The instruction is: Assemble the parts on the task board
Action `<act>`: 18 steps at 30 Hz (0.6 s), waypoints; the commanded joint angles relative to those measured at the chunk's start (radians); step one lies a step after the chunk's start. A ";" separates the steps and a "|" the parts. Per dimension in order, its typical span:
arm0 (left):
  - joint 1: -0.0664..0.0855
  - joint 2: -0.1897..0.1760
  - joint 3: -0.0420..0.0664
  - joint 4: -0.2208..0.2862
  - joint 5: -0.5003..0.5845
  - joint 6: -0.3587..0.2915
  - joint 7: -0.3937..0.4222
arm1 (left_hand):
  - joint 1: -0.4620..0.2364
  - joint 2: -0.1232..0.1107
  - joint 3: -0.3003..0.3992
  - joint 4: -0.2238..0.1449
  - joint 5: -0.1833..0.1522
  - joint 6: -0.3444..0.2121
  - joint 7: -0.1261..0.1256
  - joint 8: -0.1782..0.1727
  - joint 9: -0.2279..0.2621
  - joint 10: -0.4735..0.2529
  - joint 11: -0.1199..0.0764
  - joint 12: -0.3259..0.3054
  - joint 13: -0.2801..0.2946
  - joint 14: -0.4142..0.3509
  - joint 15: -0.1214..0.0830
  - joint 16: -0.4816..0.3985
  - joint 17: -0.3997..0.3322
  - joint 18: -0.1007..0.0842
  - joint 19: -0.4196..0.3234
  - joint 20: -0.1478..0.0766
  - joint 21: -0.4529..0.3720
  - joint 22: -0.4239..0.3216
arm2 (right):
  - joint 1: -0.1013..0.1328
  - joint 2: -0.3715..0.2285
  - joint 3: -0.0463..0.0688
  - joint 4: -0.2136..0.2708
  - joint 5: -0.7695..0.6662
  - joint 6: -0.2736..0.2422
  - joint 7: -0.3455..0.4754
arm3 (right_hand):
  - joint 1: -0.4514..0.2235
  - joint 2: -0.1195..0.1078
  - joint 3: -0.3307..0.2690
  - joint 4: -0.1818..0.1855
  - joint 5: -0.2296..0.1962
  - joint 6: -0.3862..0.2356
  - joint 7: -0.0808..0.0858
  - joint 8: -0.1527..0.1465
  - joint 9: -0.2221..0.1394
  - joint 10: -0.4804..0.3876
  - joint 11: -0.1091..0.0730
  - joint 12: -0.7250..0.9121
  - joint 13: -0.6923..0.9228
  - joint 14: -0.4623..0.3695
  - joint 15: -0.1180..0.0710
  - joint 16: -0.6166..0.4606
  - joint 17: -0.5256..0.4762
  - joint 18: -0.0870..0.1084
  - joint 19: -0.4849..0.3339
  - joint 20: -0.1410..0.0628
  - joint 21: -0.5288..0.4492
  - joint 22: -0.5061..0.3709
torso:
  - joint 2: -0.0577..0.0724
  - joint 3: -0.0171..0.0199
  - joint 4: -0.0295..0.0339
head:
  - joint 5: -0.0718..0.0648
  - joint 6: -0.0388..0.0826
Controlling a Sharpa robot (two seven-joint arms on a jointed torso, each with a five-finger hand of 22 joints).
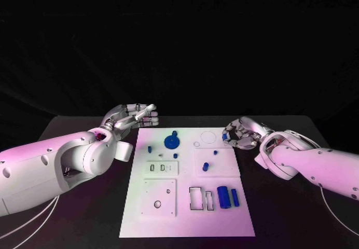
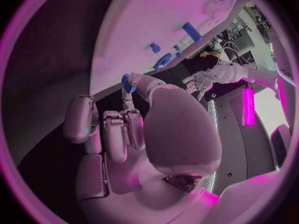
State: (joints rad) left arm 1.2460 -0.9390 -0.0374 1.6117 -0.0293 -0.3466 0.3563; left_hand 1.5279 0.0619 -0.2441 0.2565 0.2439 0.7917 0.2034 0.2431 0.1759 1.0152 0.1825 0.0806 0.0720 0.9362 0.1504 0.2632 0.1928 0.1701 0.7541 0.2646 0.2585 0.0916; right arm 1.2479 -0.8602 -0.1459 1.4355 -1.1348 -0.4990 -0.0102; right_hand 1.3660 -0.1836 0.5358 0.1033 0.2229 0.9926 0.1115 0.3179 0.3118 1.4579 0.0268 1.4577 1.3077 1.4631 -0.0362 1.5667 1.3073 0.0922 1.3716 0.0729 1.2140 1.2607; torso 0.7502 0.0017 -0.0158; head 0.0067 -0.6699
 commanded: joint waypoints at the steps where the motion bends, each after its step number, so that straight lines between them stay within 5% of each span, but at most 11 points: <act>1: 0.001 0.003 0.001 -0.004 0.001 0.017 0.003 | 0.002 0.007 -0.006 0.001 0.003 -0.004 0.028 -0.002 0.001 0.000 0.008 -0.006 0.002 -0.003 0.004 -0.004 0.001 0.012 0.003 0.002 -0.005 -0.001 | 0.011 0.001 0.002 0.057 -0.020 -0.044 -0.106 | -0.002 0.010 0.005 0.000 0.005 0.023 -0.013 0.020 0.025 0.002 -0.006 0.002 0.106 0.108 -0.007 0.004 0.263 0.000 0.000 -0.007 0.005 0.002 | -0.004 -0.0012 -0.0012 | 0.002 0.001; 7: 0.000 0.011 0.001 -0.019 0.001 0.020 0.003 | 0.002 0.007 -0.006 0.001 0.003 -0.004 0.028 -0.002 0.001 0.000 0.008 -0.006 0.002 -0.003 0.004 -0.004 0.001 0.012 0.003 0.002 -0.005 -0.001 | 0.020 0.049 0.003 0.128 -0.051 -0.040 -0.200 | -0.007 0.010 0.009 -0.001 0.009 0.021 -0.013 0.019 0.027 0.001 -0.007 0.001 0.104 0.108 -0.008 0.004 0.263 0.000 0.001 -0.008 0.005 0.003 | -0.012 -0.0038 -0.0030 | 0.007 -0.001; 18: 0.000 0.031 0.000 -0.047 0.001 0.025 0.002 | 0.004 0.010 -0.009 0.001 0.005 -0.006 0.029 -0.002 0.001 0.000 0.008 -0.007 0.002 -0.003 0.004 -0.004 0.002 0.012 0.003 0.002 -0.005 -0.002 | 0.014 0.191 -0.001 0.144 -0.143 -0.023 -0.311 | -0.010 0.009 0.011 -0.004 0.012 0.019 -0.013 0.019 0.028 0.001 -0.007 0.000 0.104 0.108 -0.008 0.004 0.263 0.000 0.001 -0.009 0.005 0.003 | -0.022 -0.0116 0.0009 | 0.028 -0.013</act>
State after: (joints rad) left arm 1.2453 -0.9122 -0.0380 1.5666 -0.0292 -0.3430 0.3540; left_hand 1.5279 0.0619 -0.2497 0.2566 0.2439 0.7917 0.2035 0.2431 0.1759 1.0152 0.1825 0.0763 0.0730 0.9362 0.1504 0.2632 0.1942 0.1701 0.7541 0.2646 0.2585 0.0905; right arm 1.2659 -0.6809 -0.1455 1.5775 -1.2060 -0.5296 -0.2491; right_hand 1.3610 -0.1788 0.5412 0.0978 0.2288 0.9906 0.1096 0.3179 0.3117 1.4578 0.0269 1.4576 1.3075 1.4666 -0.0398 1.5667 1.3073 0.0922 1.3716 0.0730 1.2139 1.2622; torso 0.7308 -0.0065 -0.0171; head 0.0306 -0.6804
